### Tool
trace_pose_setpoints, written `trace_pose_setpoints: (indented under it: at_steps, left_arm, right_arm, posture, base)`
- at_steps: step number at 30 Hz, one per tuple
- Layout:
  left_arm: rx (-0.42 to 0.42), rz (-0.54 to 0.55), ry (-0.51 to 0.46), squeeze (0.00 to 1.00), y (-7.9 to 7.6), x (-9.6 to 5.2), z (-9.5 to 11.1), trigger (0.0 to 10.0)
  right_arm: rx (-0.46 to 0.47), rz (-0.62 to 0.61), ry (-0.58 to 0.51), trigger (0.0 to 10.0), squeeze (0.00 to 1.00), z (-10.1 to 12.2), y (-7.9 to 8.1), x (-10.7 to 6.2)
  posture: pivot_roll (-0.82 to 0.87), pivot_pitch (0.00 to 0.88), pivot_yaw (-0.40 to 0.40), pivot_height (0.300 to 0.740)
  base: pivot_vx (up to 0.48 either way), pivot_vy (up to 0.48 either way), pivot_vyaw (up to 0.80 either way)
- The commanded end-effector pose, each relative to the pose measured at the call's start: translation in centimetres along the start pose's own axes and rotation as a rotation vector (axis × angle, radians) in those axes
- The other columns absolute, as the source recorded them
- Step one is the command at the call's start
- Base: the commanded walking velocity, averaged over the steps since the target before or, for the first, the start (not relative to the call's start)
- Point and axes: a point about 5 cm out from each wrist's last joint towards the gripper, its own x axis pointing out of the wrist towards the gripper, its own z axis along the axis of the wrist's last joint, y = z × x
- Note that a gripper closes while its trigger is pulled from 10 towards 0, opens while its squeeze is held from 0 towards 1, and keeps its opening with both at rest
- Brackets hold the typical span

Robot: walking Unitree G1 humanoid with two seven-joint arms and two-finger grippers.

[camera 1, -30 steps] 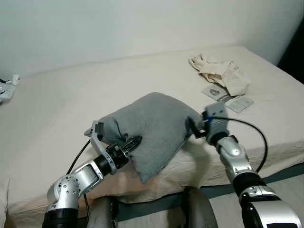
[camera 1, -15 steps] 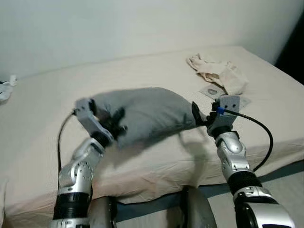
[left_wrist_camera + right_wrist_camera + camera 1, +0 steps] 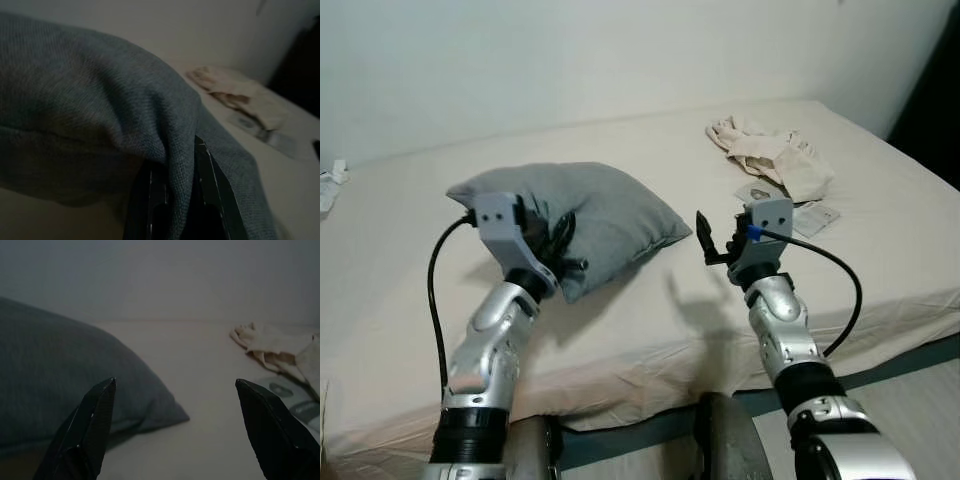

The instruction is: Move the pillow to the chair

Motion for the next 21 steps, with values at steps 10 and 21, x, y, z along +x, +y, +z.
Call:
trace_pose_setpoints:
  at_steps: [10, 21]
  left_arm:
    - [0.236, 0.074, 0.054, 0.0, 0.6, -1.0, -2.3, 10.0]
    - [0.264, 0.101, 0.055, 0.0, 0.4, -2.0, -3.8, 10.0]
  right_arm:
    - [-0.005, 0.047, 0.061, 10.0, 0.0, -1.6, 1.6, -1.5]
    - [-0.007, 0.061, 0.076, 10.0, 0.0, -2.2, 1.9, -2.3]
  posture:
    - [0.0, 0.047, 0.002, 0.56]
    - [0.0, 0.037, -0.008, 0.609]
  base:
    - [0.0, 0.0, 0.0]
    - [0.0, 0.0, 0.0]
